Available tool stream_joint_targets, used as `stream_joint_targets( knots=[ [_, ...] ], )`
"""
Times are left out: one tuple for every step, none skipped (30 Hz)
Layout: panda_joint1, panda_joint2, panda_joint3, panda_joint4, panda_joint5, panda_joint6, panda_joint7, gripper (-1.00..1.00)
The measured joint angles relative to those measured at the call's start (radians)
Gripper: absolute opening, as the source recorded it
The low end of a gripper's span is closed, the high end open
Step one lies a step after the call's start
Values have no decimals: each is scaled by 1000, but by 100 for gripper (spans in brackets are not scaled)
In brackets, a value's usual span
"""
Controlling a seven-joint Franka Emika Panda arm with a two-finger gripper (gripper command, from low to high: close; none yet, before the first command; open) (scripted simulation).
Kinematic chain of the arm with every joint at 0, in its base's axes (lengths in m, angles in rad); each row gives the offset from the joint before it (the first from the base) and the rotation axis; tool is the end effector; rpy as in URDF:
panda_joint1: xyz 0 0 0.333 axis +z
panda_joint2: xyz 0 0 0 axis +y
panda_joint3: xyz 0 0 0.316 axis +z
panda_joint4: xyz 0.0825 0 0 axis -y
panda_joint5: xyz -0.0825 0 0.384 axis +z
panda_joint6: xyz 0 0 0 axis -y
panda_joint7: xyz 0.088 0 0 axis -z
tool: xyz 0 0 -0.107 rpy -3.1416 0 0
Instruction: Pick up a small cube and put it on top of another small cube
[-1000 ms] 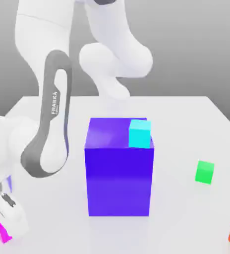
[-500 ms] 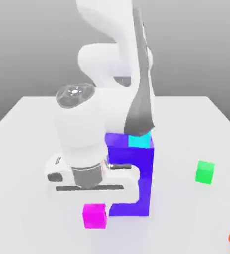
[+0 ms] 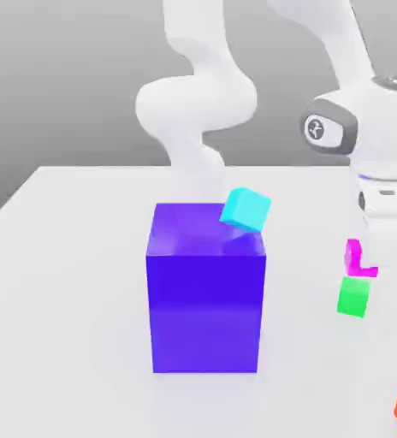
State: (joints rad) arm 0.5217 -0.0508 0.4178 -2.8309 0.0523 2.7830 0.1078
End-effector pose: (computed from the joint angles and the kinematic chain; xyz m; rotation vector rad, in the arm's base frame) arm 0.2206 0.2934 0.2145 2.9021 1.1967 0.0005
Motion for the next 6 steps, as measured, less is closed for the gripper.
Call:
stream_joint_targets(
  knots=[
    [-3,34,-5,0,-44,32,28,-100],
    [0,69,-16,0,-93,64,60,-100],
    [2,106,-33,2,-147,96,97,-100],
    [10,132,-48,3,-185,118,124,100],
    [10,132,-48,3,-185,118,124,100],
    [10,132,-48,3,-185,118,124,100]
  ],
)
